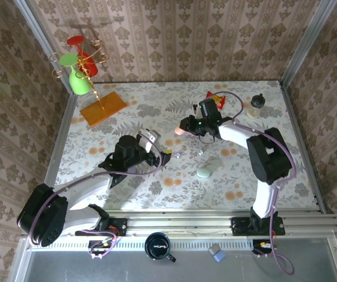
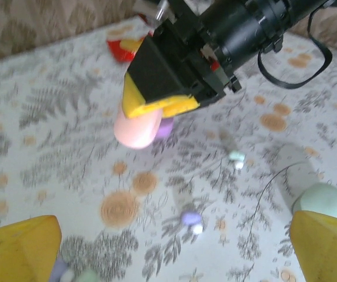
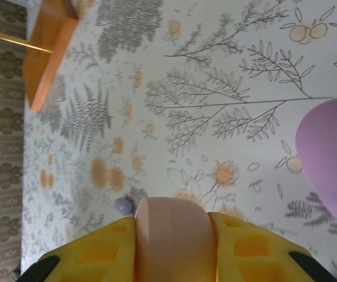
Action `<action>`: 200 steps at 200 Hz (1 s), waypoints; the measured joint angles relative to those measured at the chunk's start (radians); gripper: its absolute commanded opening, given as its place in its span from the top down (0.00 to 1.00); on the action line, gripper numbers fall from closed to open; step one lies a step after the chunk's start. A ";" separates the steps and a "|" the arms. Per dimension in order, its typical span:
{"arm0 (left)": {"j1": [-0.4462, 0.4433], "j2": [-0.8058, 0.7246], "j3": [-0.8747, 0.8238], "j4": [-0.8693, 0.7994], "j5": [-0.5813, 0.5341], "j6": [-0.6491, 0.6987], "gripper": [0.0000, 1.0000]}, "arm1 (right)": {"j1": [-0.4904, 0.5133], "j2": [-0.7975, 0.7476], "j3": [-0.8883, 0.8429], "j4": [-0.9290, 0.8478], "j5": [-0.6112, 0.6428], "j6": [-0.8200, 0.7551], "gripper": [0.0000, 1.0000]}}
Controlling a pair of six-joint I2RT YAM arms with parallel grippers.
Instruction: Insert the wireless bluetooth earbuds into the charging case
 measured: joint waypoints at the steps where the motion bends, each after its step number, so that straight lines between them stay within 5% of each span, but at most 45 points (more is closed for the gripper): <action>1: 0.000 0.000 0.000 -0.004 -0.002 -0.002 0.00 | 0.000 0.003 0.002 0.000 0.000 0.000 0.75; 49: -0.002 0.002 0.030 -0.206 -0.139 -0.098 0.00 | 0.005 0.158 0.072 0.006 -0.011 0.001 0.71; 102: -0.002 0.002 0.037 -0.337 -0.316 -0.178 0.00 | 0.006 0.170 0.077 0.014 -0.002 -0.005 0.46; 156: -0.002 -0.012 0.098 -0.558 -0.504 -0.326 0.00 | 0.006 -0.017 -0.013 -0.041 0.049 -0.063 0.40; 200: 0.007 -0.032 0.161 -0.753 -0.541 -0.439 0.00 | 0.006 -0.181 -0.067 -0.041 0.062 -0.107 0.40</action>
